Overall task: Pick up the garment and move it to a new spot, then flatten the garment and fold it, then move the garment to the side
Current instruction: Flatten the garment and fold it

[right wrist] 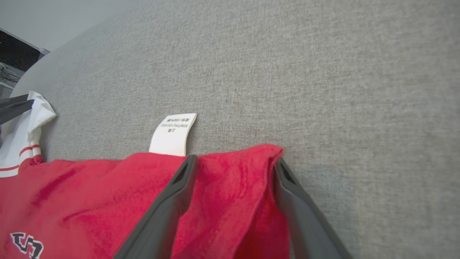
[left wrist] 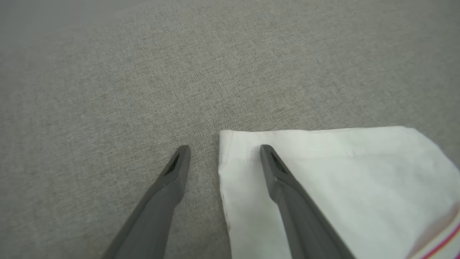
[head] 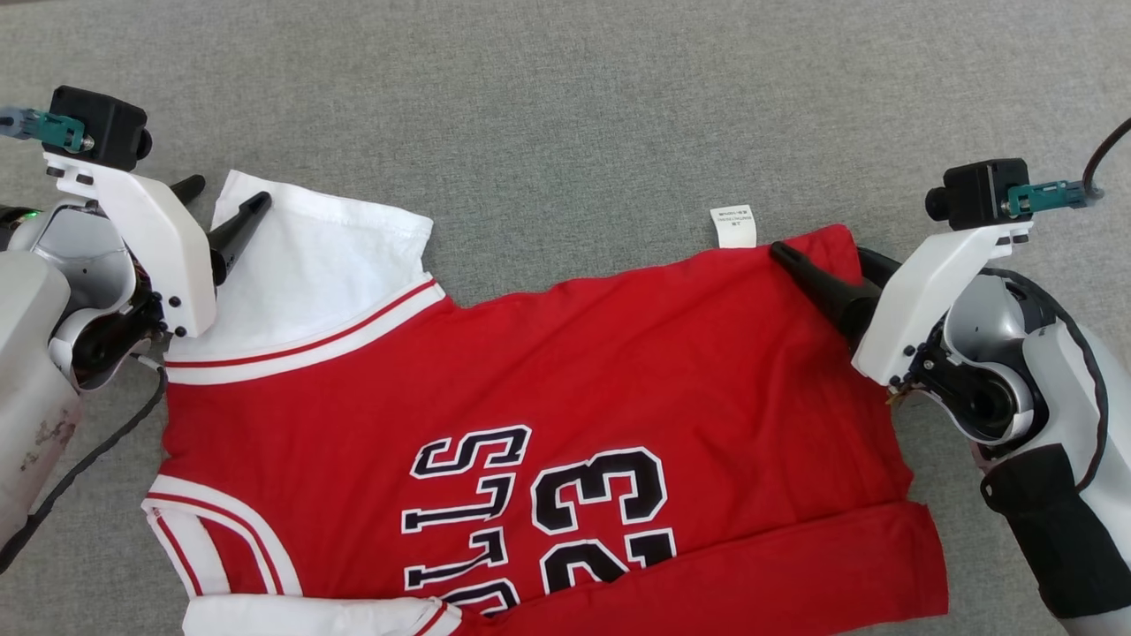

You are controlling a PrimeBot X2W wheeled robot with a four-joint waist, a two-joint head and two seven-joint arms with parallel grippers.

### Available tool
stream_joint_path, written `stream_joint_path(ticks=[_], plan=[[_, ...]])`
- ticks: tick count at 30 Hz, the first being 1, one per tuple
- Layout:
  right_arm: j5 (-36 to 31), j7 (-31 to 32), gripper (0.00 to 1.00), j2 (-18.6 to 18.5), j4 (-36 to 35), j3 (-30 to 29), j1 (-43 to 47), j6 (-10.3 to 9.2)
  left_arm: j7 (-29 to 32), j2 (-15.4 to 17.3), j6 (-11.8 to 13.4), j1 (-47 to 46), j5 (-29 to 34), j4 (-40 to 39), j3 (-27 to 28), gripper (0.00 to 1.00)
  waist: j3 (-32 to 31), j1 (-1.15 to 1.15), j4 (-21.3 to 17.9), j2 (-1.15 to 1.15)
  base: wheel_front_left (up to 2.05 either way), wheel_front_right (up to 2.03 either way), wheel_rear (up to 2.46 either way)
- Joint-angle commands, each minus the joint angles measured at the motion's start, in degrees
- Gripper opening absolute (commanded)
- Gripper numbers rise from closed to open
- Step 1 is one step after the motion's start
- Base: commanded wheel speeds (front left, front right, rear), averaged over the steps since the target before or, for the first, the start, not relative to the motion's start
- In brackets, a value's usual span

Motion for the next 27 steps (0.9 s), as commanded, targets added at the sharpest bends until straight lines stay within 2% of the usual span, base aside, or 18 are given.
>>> stream_joint_path(ticks=[1, 2, 3, 4, 5, 6, 7, 8, 9, 10, 18, 27], plan=[[0.4, 0.9, 1.00, 0.4, 1.1, 1.4, 1.9, 0.01, 0.2, 0.2, -0.1, -0.7, -1.1, 0.6, -0.8, 1.00, 0.1, 0.00, -0.2, 0.00, 0.00, 0.00, 0.00], [0.6, 1.0, 1.00, 0.4, 1.0, 1.6, 2.0, 0.01, 0.4, 0.1, -0.1, -0.7, -1.5, 0.7, -1.5, 1.00, 0.1, 0.00, -0.2, 0.00, 0.00, 0.00, 0.00], [0.7, 1.1, 0.94, 0.4, 1.0, 1.8, 2.0, 0.01, 0.5, 0.2, -0.1, -0.9, -1.9, 0.8, -2.1, 1.00, 0.1, 0.00, -0.3, 0.00, 0.00, 0.00, 0.00], [0.9, 1.1, 0.74, 0.3, 0.9, 1.9, 2.1, 0.01, 0.3, 0.2, -0.1, -1.1, -2.4, 0.7, -2.6, 0.77, 0.1, 0.00, -0.3, 0.00, 0.00, 0.00, 0.00], [1.0, 1.2, 0.50, 0.1, 0.9, 2.1, 2.2, 0.01, 0.1, 0.1, -0.1, -1.2, -2.8, 0.5, -3.1, 0.44, 0.0, 0.00, -0.3, 0.00, 0.00, 0.00, 0.00], [1.2, 1.1, 0.45, 0.1, 0.9, 2.2, 2.2, 0.01, -0.3, 0.2, -0.1, -1.4, -3.3, 0.3, -3.6, 0.00, -0.1, 0.00, -0.3, 0.00, 0.00, 0.00, 0.00], [1.1, 1.0, 0.30, 0.0, 0.9, 2.2, 2.2, 0.01, -0.6, 0.3, -0.1, -1.6, -3.7, 0.1, -4.0, 0.00, -0.2, 0.00, -0.3, 0.00, 0.00, 0.00, 0.00], [1.1, 1.0, 0.30, 0.0, 0.9, 2.2, 2.2, 0.01, -0.6, 0.3, -0.1, -1.6, -3.7, 0.1, -4.0, 0.00, -0.2, 0.00, -0.3, 0.00, 0.00, 0.00, 0.00], [0.9, 0.4, 0.12, -0.2, 0.8, 2.2, 2.1, 0.01, -1.0, 0.5, -0.1, -1.8, -4.1, 0.0, -4.5, 0.00, -0.3, 0.00, -0.3, 0.00, 0.00, 0.00, 0.00], [0.8, 0.0, 0.00, -0.3, 0.8, 2.2, 2.0, 0.01, -1.5, 0.7, -0.1, -2.1, -4.5, -0.2, -5.0, 0.00, -0.5, 0.00, -0.2, 0.00, 0.00, 0.00, 0.00], [0.0, -6.5, 0.00, -1.4, 1.8, 2.7, 1.1, 0.01, -5.1, 1.9, -0.1, -2.9, -7.1, -1.6, -8.7, 0.00, -2.6, 0.00, 0.3, 0.00, 0.00, 0.00, 0.00], [1.6, -15.2, 0.00, -1.8, 5.4, 5.4, 2.1, 0.01, -7.1, 3.3, -0.1, -2.5, -10.5, -3.2, -12.7, 0.00, -8.8, 0.00, 1.6, 0.00, 0.00, 0.00, 0.00]])
